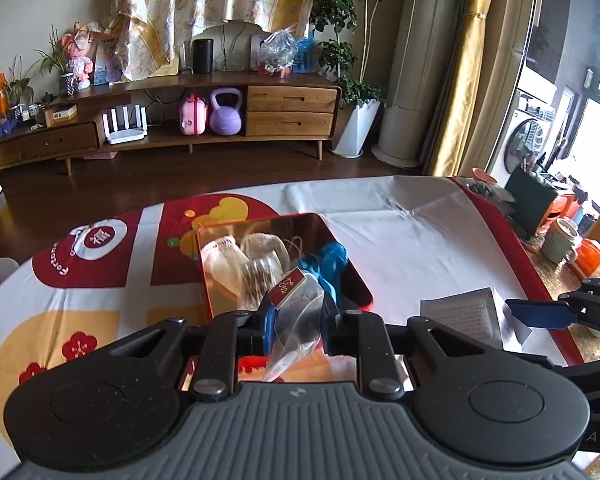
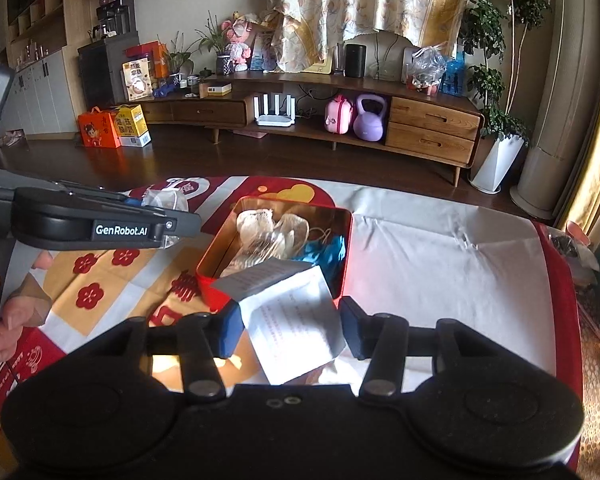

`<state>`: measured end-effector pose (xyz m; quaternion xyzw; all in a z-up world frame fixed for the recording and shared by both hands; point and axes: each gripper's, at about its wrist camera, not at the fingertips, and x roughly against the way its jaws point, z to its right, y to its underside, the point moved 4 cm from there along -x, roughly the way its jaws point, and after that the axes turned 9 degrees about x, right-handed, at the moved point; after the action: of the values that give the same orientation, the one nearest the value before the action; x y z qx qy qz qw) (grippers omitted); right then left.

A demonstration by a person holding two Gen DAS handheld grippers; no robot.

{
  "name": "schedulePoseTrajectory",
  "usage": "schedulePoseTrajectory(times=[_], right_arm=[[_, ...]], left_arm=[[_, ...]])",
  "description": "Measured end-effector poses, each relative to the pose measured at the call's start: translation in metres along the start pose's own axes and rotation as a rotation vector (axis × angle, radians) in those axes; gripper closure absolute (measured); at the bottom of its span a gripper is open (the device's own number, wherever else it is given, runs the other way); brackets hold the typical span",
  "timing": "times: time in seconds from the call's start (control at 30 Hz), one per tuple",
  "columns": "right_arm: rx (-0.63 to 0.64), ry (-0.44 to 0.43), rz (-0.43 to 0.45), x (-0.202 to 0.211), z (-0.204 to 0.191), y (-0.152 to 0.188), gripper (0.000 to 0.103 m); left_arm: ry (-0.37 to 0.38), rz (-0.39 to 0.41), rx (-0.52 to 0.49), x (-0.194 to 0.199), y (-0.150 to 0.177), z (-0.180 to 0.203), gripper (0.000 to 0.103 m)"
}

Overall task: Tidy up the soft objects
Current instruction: 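Lower both items into the tin and open both grippers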

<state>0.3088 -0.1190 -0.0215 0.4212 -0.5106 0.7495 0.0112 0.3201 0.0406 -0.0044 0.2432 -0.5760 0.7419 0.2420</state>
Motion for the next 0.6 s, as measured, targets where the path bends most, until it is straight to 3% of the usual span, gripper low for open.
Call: schedulePoseTrajectory(times=[0.3,0.6], right_arm=[[-0.011,0.015,-0.034,-0.058,0.015,-0.016,0.054],[-0.01,0.034,-0.047,-0.113,0.022,-0.025,0.053]], left_arm=[[-0.055,0.023,-0.007,-0.052,-0.027,-0.016,0.082],[-0.069,-0.021,0.028,-0.114,-0.038,-0.027,0.082]])
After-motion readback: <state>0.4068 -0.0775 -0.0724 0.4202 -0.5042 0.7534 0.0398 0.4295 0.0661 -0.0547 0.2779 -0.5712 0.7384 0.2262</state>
